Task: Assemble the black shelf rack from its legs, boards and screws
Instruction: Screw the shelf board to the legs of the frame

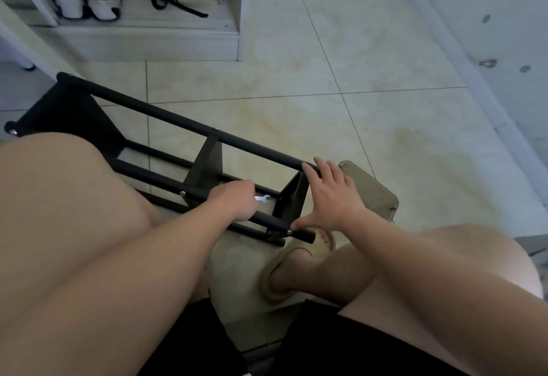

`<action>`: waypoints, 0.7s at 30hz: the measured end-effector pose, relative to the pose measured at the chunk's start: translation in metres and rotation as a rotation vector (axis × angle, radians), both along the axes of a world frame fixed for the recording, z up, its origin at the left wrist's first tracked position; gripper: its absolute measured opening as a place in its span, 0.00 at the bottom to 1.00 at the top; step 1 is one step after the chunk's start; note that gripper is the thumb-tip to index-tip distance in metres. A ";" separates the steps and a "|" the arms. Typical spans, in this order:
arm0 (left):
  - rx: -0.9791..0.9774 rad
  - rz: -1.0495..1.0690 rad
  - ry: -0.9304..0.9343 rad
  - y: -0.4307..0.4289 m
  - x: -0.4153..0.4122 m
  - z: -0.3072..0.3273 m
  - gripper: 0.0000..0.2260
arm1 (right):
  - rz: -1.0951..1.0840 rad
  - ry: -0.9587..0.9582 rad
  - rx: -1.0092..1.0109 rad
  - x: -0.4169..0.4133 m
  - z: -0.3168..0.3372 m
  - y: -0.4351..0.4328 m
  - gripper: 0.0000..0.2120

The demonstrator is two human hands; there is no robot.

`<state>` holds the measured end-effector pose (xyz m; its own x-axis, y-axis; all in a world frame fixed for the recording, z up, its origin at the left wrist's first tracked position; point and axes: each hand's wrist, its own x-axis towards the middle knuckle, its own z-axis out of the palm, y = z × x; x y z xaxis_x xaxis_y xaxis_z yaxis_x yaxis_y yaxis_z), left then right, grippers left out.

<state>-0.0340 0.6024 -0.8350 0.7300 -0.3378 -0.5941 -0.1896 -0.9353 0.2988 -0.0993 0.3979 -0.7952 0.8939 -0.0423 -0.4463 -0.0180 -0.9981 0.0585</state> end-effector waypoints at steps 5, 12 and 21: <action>-0.056 0.010 0.159 -0.008 0.013 -0.001 0.10 | 0.191 0.129 -0.046 0.014 -0.010 -0.008 0.74; -0.221 0.000 0.298 -0.016 0.031 -0.003 0.03 | 0.226 0.096 0.041 0.008 -0.017 -0.007 0.72; -0.401 0.103 0.445 -0.038 0.030 -0.009 0.05 | 0.180 0.115 0.105 0.011 -0.018 -0.005 0.73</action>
<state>-0.0038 0.5644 -0.8444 0.4813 -0.5393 -0.6911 0.1199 -0.7405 0.6613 -0.0886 0.3927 -0.8127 0.8259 0.1655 -0.5390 0.1616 -0.9853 -0.0548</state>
